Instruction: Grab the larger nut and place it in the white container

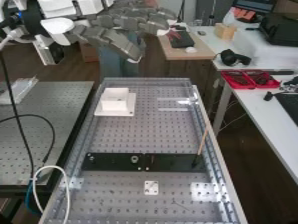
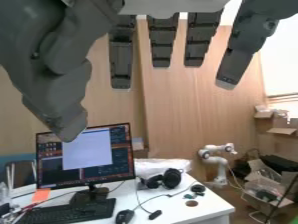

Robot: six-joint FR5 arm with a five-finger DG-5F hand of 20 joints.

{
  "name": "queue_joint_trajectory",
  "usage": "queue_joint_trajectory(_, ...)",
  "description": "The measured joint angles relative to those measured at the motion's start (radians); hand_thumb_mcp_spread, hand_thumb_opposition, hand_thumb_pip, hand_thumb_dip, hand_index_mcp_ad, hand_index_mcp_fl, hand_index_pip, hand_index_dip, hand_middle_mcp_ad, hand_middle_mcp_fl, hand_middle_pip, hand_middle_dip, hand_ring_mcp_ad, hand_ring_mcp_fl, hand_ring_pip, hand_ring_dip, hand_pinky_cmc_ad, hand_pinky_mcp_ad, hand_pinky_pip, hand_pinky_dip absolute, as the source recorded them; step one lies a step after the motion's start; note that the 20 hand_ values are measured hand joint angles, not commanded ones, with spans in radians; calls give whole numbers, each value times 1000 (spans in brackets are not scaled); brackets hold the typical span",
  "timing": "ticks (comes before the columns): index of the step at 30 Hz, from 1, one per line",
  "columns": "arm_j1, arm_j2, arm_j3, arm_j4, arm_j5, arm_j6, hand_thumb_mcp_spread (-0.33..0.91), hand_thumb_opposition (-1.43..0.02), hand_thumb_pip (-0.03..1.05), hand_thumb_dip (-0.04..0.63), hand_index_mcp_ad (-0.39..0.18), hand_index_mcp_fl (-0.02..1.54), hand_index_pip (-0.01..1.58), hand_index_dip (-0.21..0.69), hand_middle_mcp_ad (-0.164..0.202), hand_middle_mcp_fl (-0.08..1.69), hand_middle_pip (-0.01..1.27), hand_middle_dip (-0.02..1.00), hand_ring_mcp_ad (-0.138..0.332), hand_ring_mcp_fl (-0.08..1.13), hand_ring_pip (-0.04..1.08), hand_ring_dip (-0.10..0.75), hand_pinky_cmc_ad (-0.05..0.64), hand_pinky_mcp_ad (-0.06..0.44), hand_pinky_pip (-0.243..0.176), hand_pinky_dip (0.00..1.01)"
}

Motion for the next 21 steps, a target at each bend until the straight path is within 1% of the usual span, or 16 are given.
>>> queue_joint_trajectory(2,1,-12,21,-26,32,-1,99,-852,782,204,-136,5,853,-194,70,14,138,222,159,0,138,134,342,307,-94,737)
queue_joint_trajectory(3,2,-20,31,-37,51,-3,94,-848,782,188,-134,2,820,-185,70,17,138,223,162,0,136,138,342,312,-93,724)
queue_joint_trajectory(4,4,-28,40,-44,66,-5,84,-860,782,190,-133,0,801,-175,70,14,133,222,164,0,129,147,342,311,-93,710)
queue_joint_trajectory(6,6,-38,50,-49,79,-7,82,-866,787,175,-122,2,759,-152,70,16,138,239,166,2,140,155,342,325,-93,696)
queue_joint_trajectory(14,7,-66,70,-35,94,-6,65,-885,801,175,-120,24,709,-133,70,21,138,239,166,0,105,171,342,326,-93,672)
queue_joint_trajectory(16,4,-75,78,-34,90,4,65,-885,801,175,-120,24,709,-133,70,37,134,239,166,0,108,171,342,326,-93,672)
queue_joint_trajectory(21,1,-83,92,-36,73,8,63,-885,810,175,-120,24,709,-131,72,40,134,239,166,0,108,175,342,328,-93,672)
